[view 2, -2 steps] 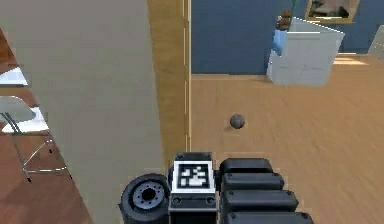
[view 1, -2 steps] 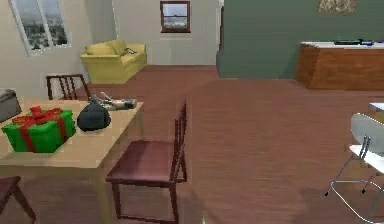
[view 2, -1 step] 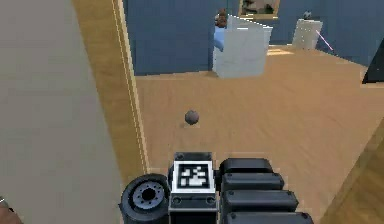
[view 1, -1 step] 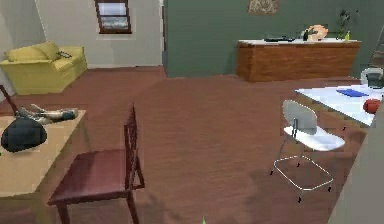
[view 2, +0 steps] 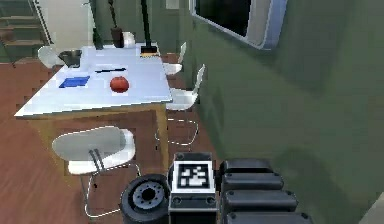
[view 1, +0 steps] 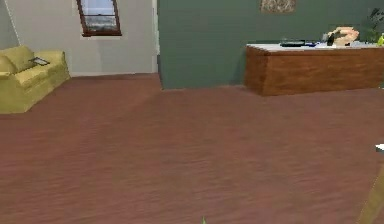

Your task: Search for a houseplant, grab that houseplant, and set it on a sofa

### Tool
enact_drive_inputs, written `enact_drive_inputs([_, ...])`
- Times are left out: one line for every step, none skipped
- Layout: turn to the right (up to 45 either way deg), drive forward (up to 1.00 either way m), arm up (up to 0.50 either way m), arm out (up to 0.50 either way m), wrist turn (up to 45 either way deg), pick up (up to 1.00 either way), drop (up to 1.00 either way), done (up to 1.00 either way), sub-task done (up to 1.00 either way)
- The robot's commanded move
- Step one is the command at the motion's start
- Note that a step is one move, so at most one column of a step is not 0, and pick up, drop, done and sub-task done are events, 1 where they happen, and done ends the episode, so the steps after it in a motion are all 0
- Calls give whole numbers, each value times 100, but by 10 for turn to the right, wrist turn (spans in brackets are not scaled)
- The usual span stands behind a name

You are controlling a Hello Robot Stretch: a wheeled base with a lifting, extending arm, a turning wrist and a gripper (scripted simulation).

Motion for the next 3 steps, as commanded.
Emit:
enact_drive_inputs([60,0,0,0,0,0,0,0,0])
enact_drive_inputs([0,15,0,0,0,0,0,0,0])
enact_drive_inputs([-150,0,0,0,0,0,0,0,0])
